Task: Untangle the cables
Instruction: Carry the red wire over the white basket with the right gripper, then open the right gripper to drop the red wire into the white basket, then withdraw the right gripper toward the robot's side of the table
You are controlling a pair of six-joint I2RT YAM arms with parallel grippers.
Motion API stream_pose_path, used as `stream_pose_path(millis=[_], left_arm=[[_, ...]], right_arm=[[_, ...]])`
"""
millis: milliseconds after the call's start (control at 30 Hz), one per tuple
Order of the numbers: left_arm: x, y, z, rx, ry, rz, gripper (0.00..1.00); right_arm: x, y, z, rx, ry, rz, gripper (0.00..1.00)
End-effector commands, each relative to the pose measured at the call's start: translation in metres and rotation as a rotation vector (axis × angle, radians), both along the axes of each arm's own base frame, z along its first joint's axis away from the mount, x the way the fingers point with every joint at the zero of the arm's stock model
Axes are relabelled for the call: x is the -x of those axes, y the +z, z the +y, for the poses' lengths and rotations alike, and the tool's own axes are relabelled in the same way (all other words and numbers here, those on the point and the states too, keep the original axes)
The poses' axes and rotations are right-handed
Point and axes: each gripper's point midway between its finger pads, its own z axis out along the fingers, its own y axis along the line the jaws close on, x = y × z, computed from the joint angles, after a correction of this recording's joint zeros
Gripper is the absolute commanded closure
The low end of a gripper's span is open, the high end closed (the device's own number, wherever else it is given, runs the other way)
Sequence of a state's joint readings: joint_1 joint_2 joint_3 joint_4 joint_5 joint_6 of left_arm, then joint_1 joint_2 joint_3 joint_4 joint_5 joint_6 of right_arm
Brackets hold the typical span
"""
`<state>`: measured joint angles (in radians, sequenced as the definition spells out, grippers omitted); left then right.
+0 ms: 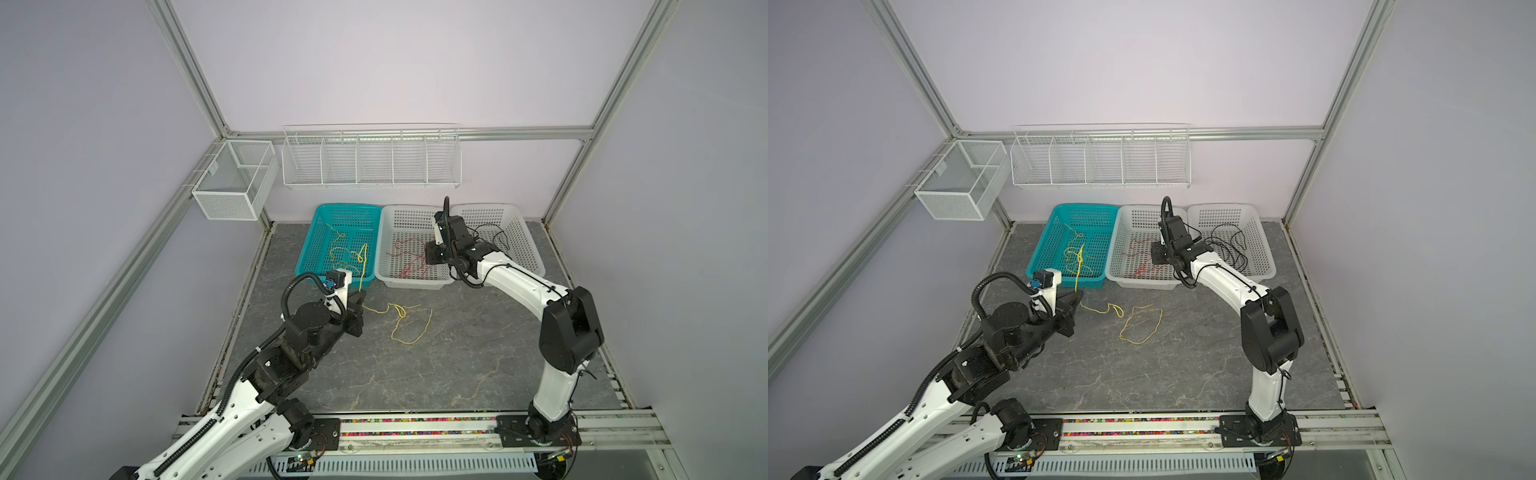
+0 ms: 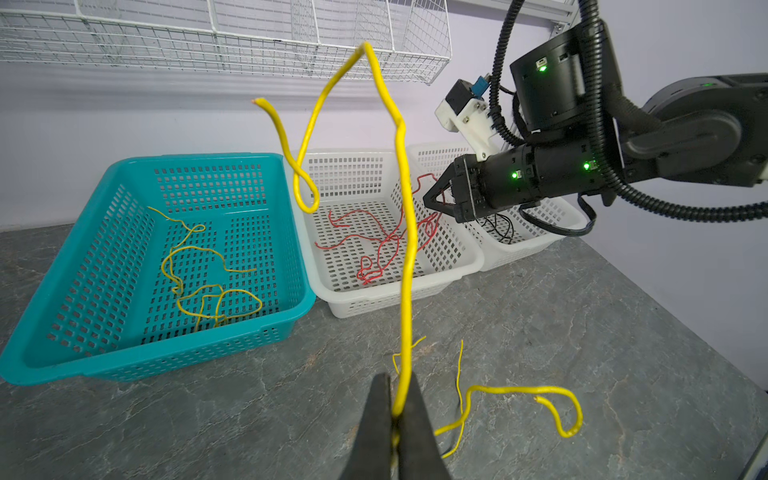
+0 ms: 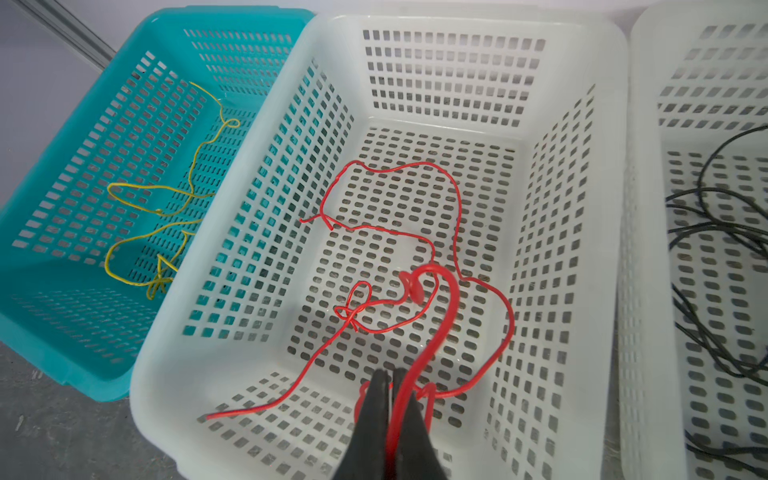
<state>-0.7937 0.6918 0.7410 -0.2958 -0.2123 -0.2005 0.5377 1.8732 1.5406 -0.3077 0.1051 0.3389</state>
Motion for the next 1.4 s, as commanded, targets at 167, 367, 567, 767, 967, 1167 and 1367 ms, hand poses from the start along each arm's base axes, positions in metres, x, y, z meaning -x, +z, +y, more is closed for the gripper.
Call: stream_pose_path(millis=[167, 367, 567, 767, 967, 1167, 1367], left_arm=[[-0.003, -0.001, 0.003, -0.016, 0.014, -0.02, 1.0], [-0.003, -0.001, 0.003, -0.018, 0.017, -0.021, 1.0], [-0.003, -0.002, 0.003, -0.019, 0.016, -0.021, 1.0], [-0.004, -0.003, 0.002, -0.022, 0.016, -0.02, 1.0], [-0.004, -0.004, 0.003, -0.025, 0.017, -0.021, 1.0], [-0.005, -0.007, 0.001, -0.033, 0.014, -0.012, 1.0], [-0.006, -0.008, 0.002, -0.038, 0.025, -0.015, 1.0]], right_arm=[[-0.012, -0.017, 0.001, -0.059, 0.001, 0.077, 0.93], [-0.011, -0.023, 0.007, -0.069, 0.024, 0.1, 0.9], [-0.011, -0.02, 0.008, -0.071, 0.028, 0.105, 0.87], [-0.008, -0.004, 0.009, -0.085, 0.038, 0.092, 0.85], [0.002, 0.038, 0.002, -0.104, 0.04, 0.039, 0.77], [0.029, 0.084, -0.01, -0.128, 0.057, -0.036, 0.55], [0.071, 0.124, -0.037, -0.126, 0.057, -0.12, 0.41]])
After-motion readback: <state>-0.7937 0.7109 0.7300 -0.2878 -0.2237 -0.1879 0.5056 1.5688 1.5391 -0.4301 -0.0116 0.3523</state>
